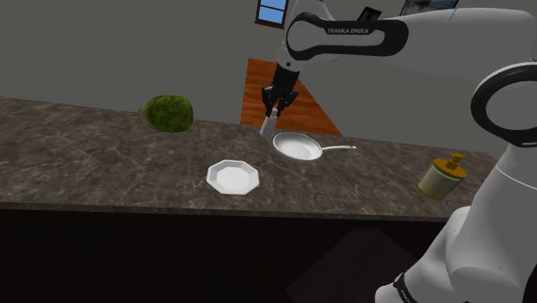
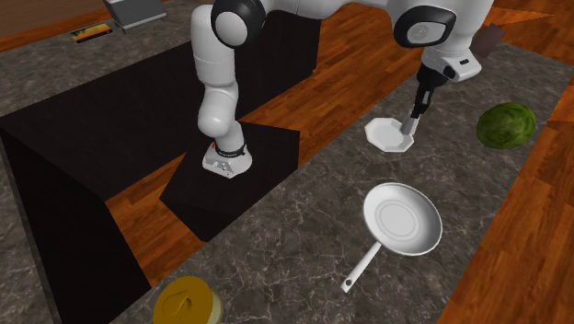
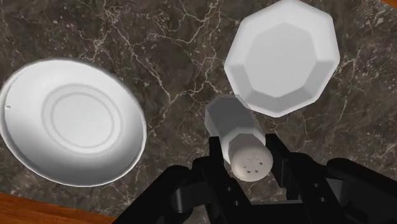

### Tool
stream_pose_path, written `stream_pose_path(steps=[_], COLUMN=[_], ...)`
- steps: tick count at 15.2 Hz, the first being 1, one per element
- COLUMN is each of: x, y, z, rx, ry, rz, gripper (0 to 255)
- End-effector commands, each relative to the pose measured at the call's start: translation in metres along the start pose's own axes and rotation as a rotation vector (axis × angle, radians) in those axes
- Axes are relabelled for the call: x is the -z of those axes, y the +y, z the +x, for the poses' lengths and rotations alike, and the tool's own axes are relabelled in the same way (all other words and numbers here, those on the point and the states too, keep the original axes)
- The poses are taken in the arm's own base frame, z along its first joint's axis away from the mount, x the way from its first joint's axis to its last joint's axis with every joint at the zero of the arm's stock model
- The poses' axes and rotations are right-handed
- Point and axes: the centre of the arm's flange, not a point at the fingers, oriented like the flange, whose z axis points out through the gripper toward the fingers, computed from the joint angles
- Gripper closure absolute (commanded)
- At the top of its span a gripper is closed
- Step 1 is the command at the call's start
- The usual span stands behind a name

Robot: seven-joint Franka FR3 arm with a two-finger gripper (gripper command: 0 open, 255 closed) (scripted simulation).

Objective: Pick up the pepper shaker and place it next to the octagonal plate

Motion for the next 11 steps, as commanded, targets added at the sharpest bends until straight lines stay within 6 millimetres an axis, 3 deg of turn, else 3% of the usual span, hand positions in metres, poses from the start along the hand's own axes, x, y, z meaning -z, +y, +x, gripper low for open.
stream_pose_path(steps=[1, 11], x=[-0.01, -0.063], y=[-0.002, 0.002], z=[0.0, -0.004], rx=[-0.001, -0.001], ry=[0.0, 0.0], rz=[0.0, 0.0], gripper=[255, 255])
